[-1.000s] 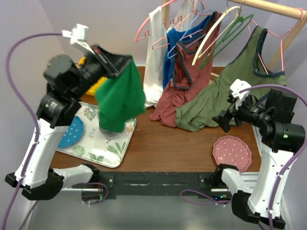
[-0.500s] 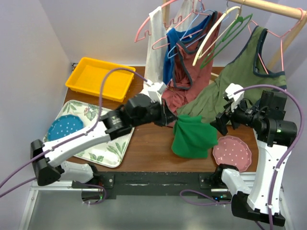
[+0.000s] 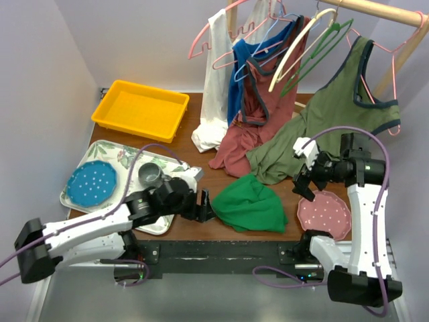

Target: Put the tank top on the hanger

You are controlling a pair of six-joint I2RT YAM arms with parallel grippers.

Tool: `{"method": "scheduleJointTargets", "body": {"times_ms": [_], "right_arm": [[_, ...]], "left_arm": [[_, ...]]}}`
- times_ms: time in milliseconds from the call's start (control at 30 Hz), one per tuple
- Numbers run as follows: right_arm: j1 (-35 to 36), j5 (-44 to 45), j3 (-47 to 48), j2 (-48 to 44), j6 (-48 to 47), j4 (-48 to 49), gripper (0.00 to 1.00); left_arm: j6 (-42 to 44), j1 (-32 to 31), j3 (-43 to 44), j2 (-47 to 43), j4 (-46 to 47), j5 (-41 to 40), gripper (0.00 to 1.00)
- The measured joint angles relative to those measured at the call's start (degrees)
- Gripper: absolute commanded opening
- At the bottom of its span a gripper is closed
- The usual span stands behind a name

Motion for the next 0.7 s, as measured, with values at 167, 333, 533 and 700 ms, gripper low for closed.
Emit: {"method": "scheduleJointTargets", "body": {"times_ms": [167, 333, 533, 700], "right_arm": [[7.7, 0.2, -4.1, 3.5, -2.9, 0.0, 0.99], [14.0, 0.7, -5.9, 7.6, -2.1, 0.5, 0.98], [16.7, 1.1, -6.3, 13.6, 2.1, 7.8, 0.97], [16.8, 1.3, -8.7, 14.8, 7.5, 14.9, 0.97]], "left_arm": [[-1.6, 1.9, -0.3, -12.0, -2.8, -4.0, 0.88], [-2.8, 6.4, 0.0, -13.1, -2.1, -3.3, 0.88], [0.5, 8.5, 8.6, 4.8, 0.1, 0.6, 0.86], [7.5, 8.5, 26.2, 25.0, -0.1, 3.2, 0.81]]}}
